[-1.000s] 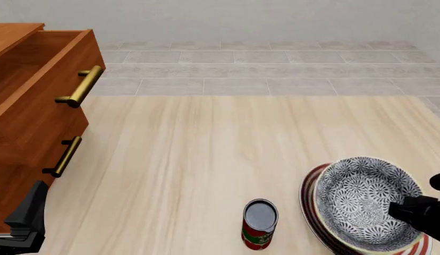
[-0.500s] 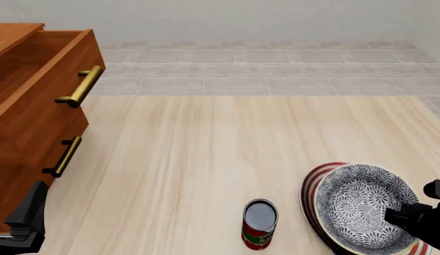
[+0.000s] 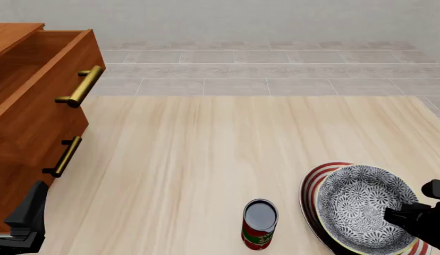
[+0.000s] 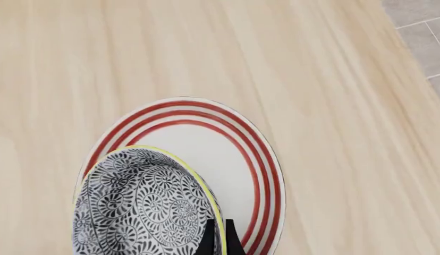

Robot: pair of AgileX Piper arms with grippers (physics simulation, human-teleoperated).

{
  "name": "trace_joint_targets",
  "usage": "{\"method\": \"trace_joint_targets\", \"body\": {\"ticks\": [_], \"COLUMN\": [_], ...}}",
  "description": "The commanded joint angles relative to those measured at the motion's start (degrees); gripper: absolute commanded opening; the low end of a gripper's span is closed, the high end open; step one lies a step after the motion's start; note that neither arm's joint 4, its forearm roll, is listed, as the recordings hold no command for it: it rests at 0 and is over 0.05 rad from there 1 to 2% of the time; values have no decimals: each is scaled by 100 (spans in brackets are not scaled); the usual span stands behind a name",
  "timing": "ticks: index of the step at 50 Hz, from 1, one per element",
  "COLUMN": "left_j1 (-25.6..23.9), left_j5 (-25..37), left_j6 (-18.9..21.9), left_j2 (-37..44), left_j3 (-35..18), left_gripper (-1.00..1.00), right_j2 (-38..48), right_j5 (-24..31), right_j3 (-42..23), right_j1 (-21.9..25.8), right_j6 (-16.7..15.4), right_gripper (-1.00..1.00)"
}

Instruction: Put the bowl on the plate.

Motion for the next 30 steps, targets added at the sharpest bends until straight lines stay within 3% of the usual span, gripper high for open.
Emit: {"method": "trace_joint_targets", "body": {"ticks": [1, 16, 17, 30], "left_j1": [1, 0, 0, 1], "left_j5": [0, 0, 0, 0], "left_j6": [1, 0, -1, -1], "left_j2": [-1, 0, 0, 0], "left_j3": [0, 0, 0, 0], "left_gripper": [100, 100, 100, 100], "right_j2": [76, 117, 101, 172], "right_j5": [-110, -196, -173, -205], "right_j3": [19, 98, 90, 34], "right_j1": [-20, -116, -115, -135], "right_j6": [7, -59, -70, -69], "right_gripper": [-100, -100, 100, 100]}}
